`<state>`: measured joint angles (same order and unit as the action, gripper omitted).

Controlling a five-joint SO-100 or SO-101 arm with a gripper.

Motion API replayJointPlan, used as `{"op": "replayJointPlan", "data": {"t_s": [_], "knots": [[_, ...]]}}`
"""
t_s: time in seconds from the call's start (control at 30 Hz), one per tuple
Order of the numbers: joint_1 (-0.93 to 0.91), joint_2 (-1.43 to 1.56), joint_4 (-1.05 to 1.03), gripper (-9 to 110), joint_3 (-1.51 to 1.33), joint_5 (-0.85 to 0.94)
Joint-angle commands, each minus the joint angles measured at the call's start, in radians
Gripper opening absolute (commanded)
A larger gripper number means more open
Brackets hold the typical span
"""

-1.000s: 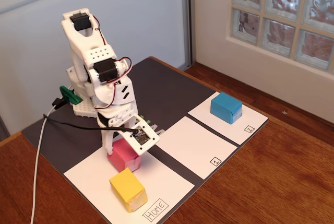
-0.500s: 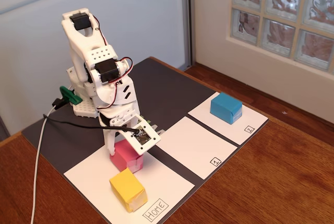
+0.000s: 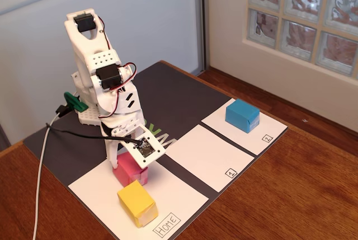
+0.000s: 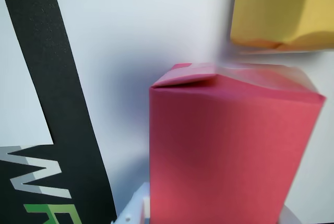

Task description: Move box red to home

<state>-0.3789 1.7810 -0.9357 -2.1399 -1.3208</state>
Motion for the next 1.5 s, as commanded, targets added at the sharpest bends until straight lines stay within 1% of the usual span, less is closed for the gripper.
{"op": "replayJointPlan", "data": {"t_s": [0.0, 0.33, 0.47, 0.53, 0.67, 0.8, 1.47], "knots": [[-0.012, 0.009, 0.04, 0, -0.02, -0.002], [-0.009, 0.011, 0.069, 1, -0.043, -0.014], [-0.012, 0.008, 0.075, 17, -0.046, -0.014], [-0.012, 0.006, 0.08, 23, -0.049, -0.011], [-0.012, 0.014, 0.081, 31, -0.049, -0.015], [-0.011, 0.037, 0.081, 36, -0.049, -0.02], [0.002, 0.181, 0.054, 37, -0.051, -0.054]]}}
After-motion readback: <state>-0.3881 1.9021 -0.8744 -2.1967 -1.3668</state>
